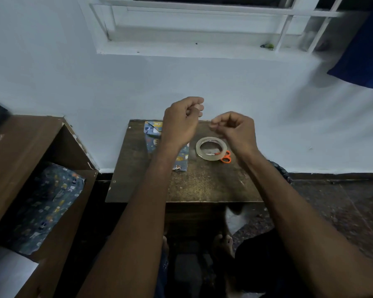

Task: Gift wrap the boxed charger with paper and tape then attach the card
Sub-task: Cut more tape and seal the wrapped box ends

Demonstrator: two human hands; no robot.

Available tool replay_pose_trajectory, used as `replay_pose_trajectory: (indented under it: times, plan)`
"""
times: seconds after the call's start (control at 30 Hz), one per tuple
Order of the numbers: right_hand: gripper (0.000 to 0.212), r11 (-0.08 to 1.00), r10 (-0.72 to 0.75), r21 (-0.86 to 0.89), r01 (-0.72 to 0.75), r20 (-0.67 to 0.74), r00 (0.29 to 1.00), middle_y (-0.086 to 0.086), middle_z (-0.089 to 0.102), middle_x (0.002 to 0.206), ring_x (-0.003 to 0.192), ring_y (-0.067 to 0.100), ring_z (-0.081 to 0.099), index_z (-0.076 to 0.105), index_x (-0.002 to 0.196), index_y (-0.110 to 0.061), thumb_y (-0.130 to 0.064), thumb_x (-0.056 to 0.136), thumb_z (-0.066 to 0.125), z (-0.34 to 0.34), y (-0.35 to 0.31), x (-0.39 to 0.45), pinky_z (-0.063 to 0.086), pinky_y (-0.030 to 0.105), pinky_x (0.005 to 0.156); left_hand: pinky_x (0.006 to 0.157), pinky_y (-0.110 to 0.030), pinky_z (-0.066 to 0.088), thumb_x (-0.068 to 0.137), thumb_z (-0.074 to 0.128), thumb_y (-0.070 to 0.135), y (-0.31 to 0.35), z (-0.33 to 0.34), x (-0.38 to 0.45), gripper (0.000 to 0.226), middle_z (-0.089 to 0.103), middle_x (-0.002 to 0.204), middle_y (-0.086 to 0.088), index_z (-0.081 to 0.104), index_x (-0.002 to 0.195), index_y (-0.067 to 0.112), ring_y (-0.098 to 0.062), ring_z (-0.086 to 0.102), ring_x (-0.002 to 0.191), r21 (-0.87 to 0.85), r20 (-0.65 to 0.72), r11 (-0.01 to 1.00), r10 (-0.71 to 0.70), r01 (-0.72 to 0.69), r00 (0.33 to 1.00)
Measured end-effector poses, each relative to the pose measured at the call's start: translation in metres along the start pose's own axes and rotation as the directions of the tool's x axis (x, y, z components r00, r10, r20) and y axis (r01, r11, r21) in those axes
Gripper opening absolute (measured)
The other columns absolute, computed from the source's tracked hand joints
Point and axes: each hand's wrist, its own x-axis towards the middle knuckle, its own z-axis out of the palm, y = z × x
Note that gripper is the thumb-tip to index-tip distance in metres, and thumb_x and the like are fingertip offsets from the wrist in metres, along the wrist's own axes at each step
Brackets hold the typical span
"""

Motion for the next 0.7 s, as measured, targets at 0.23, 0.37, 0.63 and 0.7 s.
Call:
replay_pose_trajectory:
  times: [0.23,0.37,0.63,0.7]
  plan:
    - [0.025,0.324,0.198,-0.917,0.231,0.305,0.932,0.003,0.057,0.122,0.129,0.030,0.040,0.074,0.105,-0.028,-0.028,0.080,0.078,0.007,0.036,-0.003,0.035,0.045,0.102,0.091,-0.016,0.056,0.102,0.064,0.008,0.001,-0.003,-0.007,0.025,0.080,0.109,0.007,0.081,0.118,0.017,0.001,0.074,0.095,0.037,0.033,0.998,0.052,-0.054,0.998]
    - [0.024,0.312,0.084,-0.902,0.300,0.341,0.936,0.003,0.059,0.128,0.129,0.028,0.040,0.076,0.108,-0.025,-0.022,0.084,0.074,0.012,0.039,-0.003,0.034,0.045,0.102,0.084,-0.010,0.052,0.101,0.066,0.008,0.000,-0.004,-0.009,0.023,0.080,0.110,0.010,0.083,0.113,0.019,0.004,0.069,0.090,0.052,0.043,0.995,0.077,-0.080,0.996]
    - [0.027,0.699,-0.043,-0.674,0.238,0.292,0.955,-0.003,0.065,0.072,0.073,0.018,0.060,0.061,0.072,-0.023,-0.013,0.098,0.064,-0.028,0.010,0.010,0.047,0.037,0.070,0.084,-0.007,0.050,0.099,0.070,0.009,-0.005,-0.003,-0.006,0.021,0.077,0.111,0.012,0.083,0.110,0.021,0.004,0.070,0.095,0.062,0.050,0.993,0.095,-0.098,0.994]
    - [0.028,0.813,-0.047,-0.527,0.247,0.363,0.930,-0.004,0.069,0.075,0.075,0.012,0.063,0.068,0.077,-0.022,-0.010,0.101,0.061,-0.043,-0.001,0.003,0.050,0.035,0.074,0.086,-0.008,0.052,0.097,0.073,0.010,-0.006,-0.002,-0.006,0.019,0.077,0.112,0.012,0.083,0.109,0.020,0.005,0.071,0.098,0.054,0.053,0.994,0.087,-0.090,0.995]
